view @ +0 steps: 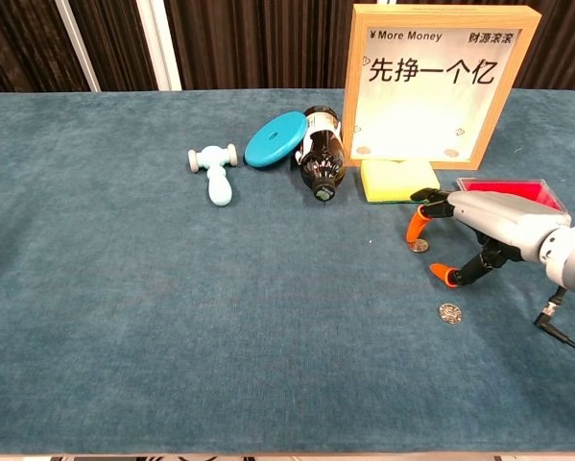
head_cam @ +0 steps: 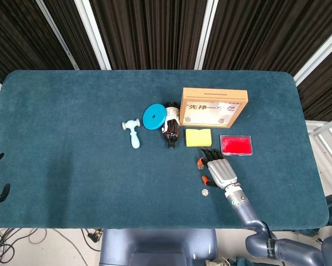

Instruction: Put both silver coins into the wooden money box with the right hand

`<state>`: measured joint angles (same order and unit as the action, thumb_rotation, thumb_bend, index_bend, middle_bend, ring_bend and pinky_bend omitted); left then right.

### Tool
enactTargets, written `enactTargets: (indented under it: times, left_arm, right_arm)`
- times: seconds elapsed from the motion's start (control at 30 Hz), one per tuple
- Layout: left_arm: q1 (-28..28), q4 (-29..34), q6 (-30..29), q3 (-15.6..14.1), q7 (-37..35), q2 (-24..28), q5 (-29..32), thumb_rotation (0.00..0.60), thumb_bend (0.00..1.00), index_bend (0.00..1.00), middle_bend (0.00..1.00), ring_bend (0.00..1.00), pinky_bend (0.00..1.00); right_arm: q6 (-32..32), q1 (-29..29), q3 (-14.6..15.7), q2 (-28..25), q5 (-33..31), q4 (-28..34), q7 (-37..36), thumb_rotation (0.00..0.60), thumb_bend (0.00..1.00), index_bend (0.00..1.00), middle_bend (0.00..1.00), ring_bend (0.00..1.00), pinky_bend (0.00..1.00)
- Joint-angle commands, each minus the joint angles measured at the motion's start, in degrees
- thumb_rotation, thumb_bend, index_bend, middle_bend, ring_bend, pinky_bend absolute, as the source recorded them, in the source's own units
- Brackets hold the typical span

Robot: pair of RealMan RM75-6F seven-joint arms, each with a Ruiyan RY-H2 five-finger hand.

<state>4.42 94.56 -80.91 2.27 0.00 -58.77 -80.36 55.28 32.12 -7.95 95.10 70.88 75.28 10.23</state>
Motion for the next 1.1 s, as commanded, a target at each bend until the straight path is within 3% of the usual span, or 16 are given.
enactTargets:
  times: [0.03, 1.1]
  left_arm:
    - [0.0, 0.0, 0.0, 0.0, -0.1, 0.0, 0.0, 0.600, 0.40, 0.06, 0.00, 0.00, 0.00]
    - [0.0, 0.2, 0.2, 0.0, 0.2, 0.1, 0.3, 0.600, 0.40, 0.06, 0.00, 0.00, 0.00]
  right_arm:
    - [0.0, 0.1, -0.1, 0.1, -0.1, -0.2, 0.0, 0.600, 0.48, 0.35, 0.00, 0.00, 0.00]
    - [-1.4, 2.4, -1.8, 2.5, -0.6, -5.1, -2.7, 0.600, 0.48, 0.51, 0.00, 0.00, 0.00]
